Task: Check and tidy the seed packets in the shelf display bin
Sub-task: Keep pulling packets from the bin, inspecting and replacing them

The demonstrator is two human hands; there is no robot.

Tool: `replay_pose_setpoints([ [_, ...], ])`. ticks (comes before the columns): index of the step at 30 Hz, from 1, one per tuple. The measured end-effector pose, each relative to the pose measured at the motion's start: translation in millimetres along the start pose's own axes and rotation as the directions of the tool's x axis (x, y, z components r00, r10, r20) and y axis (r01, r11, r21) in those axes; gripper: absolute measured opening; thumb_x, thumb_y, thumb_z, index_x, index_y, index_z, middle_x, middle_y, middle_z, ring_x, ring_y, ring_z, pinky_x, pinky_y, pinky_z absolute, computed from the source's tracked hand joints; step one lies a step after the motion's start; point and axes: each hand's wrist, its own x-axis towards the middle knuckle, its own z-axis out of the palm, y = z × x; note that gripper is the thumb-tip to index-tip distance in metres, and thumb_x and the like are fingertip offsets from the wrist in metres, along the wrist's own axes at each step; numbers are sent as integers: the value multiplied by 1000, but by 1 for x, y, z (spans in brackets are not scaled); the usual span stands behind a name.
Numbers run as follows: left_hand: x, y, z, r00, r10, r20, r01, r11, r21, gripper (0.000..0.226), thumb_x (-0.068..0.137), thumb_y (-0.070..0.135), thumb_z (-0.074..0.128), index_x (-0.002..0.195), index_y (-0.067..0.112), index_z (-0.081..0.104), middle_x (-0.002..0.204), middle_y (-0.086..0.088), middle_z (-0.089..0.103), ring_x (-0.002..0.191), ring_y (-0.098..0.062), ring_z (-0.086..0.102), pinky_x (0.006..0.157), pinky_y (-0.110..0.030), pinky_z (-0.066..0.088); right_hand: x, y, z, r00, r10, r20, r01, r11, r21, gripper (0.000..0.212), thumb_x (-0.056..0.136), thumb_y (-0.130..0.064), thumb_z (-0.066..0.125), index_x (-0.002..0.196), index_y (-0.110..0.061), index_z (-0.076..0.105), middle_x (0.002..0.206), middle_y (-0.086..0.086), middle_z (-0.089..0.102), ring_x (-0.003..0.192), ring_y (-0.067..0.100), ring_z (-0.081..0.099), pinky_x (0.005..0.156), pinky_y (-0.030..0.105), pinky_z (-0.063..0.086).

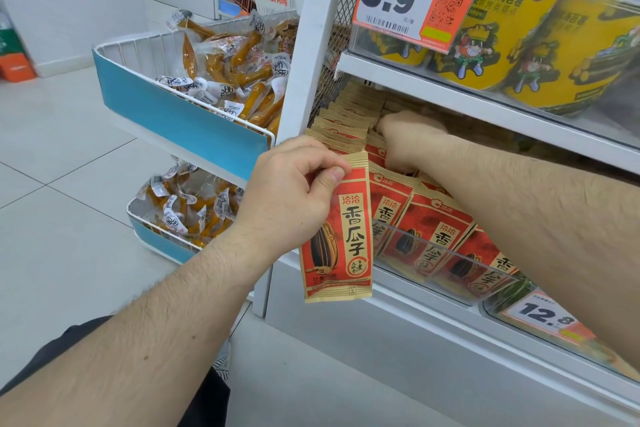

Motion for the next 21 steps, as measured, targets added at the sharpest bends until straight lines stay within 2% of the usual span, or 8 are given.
replay_pose_setpoints([
  [5, -1, 0, 4, 998, -28, 54, 26, 999, 32, 9, 89, 14, 67, 90, 17, 76, 86, 25, 57, 90, 4, 57, 77, -4, 42, -3, 4, -2, 999, 17, 36, -19, 999, 29, 18, 81, -12, 71, 97, -12, 63, 80, 2, 63, 68, 18, 62, 55, 28, 52],
  [8, -1, 0, 8, 989, -68, 132, 61, 997, 54, 10, 90, 14, 67, 90, 18, 75, 86, 25, 56, 88, 7, 54, 75, -2, 39, -7, 8, -7, 996, 29, 85, -33, 998, 46, 39, 75, -24, 82, 105, -8, 63, 86, 4, 63, 76, 21, 63, 66, 33, 57],
  [12, 0, 2, 11, 969, -108, 222, 99, 994, 50, 14, 93, 13, 62, 91, 23, 73, 89, 24, 54, 90, 7, 52, 76, 0, 37, -24, 17, -24, 996, -38, 76, 28, 992, 123, 65, 77, -38, 79, 130, -11, 54, 121, 7, 63, 106, 29, 60, 90, 40, 53],
  [14, 0, 3, 13, 956, -122, 268, 113, 992, 48, 17, 94, 12, 60, 93, 25, 71, 91, 23, 54, 92, 7, 51, 75, 2, 36, -44, 21, -34, 992, -121, 32, 116, 986, 123, 61, 87, -33, 70, 142, -19, 46, 137, 4, 56, 122, 28, 54, 99, 37, 47],
  [16, 0, 5, 13, 943, -129, 306, 123, 992, 38, 23, 95, 10, 57, 90, 29, 67, 94, 22, 54, 95, 6, 51, 75, 1, 38, -73, 24, -38, 979, -197, -59, 205, 960, 191, 54, 92, -18, 58, 144, -27, 45, 144, -3, 51, 129, 21, 50, 101, 30, 41],
  [18, -2, 9, 14, 938, -121, 326, 127, 992, 3, 32, 96, 7, 55, 84, 36, 60, 95, 22, 54, 96, 6, 52, 75, -1, 41, -105, 24, -33, 957, -180, -226, 252, 903, 347, 47, 90, -9, 53, 134, -28, 58, 134, -6, 60, 118, 8, 57, 96, 17, 39],
  [19, -3, 11, 15, 933, -120, 339, 135, 991, -22, 36, 96, 6, 54, 82, 40, 57, 95, 22, 55, 96, 5, 53, 73, -1, 42, -119, 23, -28, 941, -112, -319, 256, 852, 456, 41, 90, -10, 54, 125, -27, 65, 122, -9, 67, 102, -2, 60, 88, 10, 39],
  [21, -6, 15, 17, 922, -120, 368, 157, 985, -72, 38, 97, 6, 54, 82, 41, 51, 94, 21, 56, 92, 5, 56, 68, -5, 46, -138, 20, -13, 925, 78, -373, 220, 689, 690, 21, 86, -22, 65, 106, -28, 71, 93, -16, 71, 72, -7, 57, 71, 11, 44],
])
